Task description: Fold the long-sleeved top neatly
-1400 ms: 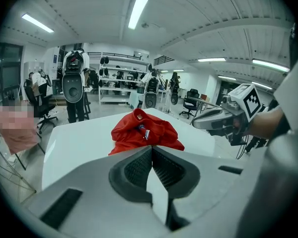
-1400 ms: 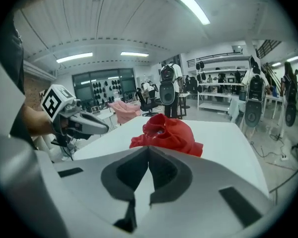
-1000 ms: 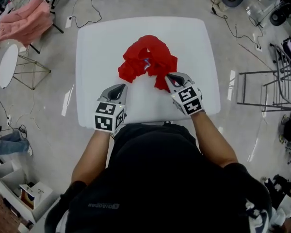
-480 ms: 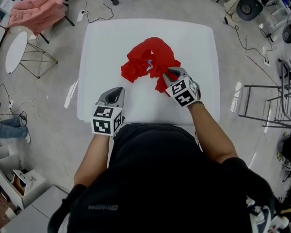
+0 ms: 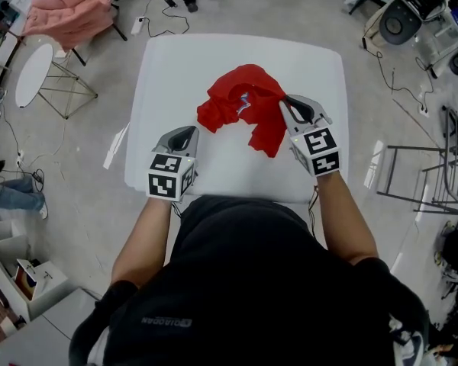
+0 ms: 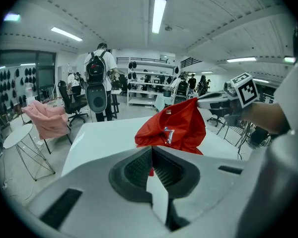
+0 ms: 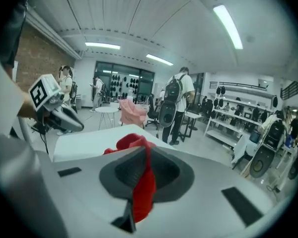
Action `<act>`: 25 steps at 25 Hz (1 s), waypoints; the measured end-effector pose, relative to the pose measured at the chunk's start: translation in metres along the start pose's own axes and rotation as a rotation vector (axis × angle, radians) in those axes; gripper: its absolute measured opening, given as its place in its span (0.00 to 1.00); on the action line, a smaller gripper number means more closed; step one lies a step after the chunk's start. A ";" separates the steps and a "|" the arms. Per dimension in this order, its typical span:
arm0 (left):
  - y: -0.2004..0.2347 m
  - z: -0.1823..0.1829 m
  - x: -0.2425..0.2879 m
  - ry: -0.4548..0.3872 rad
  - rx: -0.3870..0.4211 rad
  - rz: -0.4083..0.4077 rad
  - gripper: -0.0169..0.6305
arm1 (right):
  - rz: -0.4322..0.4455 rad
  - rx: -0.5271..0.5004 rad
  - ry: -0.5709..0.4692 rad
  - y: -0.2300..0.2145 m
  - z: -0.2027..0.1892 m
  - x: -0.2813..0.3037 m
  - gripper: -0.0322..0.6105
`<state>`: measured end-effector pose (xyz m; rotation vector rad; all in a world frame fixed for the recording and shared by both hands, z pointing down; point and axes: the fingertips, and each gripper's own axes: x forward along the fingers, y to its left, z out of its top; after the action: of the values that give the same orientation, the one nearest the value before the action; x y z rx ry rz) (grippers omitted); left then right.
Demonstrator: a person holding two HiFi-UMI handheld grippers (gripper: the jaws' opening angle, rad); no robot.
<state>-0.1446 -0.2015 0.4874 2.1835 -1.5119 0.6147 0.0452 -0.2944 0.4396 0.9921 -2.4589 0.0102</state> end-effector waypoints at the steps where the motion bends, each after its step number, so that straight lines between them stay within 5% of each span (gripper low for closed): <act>1: 0.001 0.004 0.002 -0.002 0.011 0.000 0.03 | -0.015 0.008 -0.028 -0.006 0.012 -0.007 0.11; 7: -0.008 0.013 0.024 0.019 0.125 -0.025 0.04 | -0.082 -0.021 -0.162 -0.021 0.076 -0.049 0.10; 9: -0.017 0.015 0.035 0.026 0.154 -0.049 0.16 | -0.090 -0.038 -0.189 -0.020 0.091 -0.060 0.10; 13: -0.030 0.023 0.060 0.032 0.231 -0.061 0.19 | -0.104 -0.060 -0.233 -0.019 0.116 -0.078 0.10; 25: -0.041 0.030 0.117 0.048 0.538 0.005 0.23 | -0.116 -0.057 -0.235 -0.011 0.131 -0.092 0.10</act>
<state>-0.0661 -0.2939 0.5262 2.5197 -1.4464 1.1792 0.0530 -0.2663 0.2819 1.1677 -2.5900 -0.2256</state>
